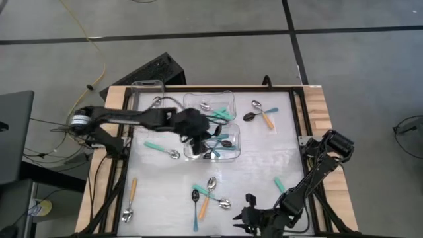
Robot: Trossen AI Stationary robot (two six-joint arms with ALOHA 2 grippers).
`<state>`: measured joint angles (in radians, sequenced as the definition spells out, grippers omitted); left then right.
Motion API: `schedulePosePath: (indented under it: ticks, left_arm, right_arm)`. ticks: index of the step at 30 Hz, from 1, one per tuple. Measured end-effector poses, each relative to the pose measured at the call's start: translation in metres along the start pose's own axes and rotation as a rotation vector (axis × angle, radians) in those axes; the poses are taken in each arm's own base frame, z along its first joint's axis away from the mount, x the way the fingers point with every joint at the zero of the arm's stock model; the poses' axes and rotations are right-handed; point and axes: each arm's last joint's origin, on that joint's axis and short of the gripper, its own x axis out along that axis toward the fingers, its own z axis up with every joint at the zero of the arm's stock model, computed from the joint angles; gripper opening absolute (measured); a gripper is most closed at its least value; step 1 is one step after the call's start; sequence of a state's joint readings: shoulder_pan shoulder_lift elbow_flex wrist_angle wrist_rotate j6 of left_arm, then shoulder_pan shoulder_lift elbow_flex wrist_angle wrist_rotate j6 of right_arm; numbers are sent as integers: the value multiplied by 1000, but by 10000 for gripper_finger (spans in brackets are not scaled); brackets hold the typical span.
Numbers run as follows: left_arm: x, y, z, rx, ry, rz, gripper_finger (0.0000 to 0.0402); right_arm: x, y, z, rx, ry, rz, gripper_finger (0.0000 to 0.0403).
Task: Sort silverware by color (type)
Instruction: Put the blue spoon into the bottom transparent bin
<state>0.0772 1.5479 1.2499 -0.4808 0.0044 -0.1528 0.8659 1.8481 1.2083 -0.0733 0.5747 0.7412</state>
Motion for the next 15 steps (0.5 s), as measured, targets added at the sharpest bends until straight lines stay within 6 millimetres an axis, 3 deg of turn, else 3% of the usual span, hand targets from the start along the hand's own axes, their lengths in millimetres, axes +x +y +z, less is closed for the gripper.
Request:
schedulePosePath:
  ticks: [8,15]
  left_arm:
    - [47,9,-5,81,209,43,0]
    - [61,9,-12,106,268,40,34]
  right_arm:
    - [7,-9,6,-170,28,-2,120]
    - [9,-14,6,-214,54,-15,120]
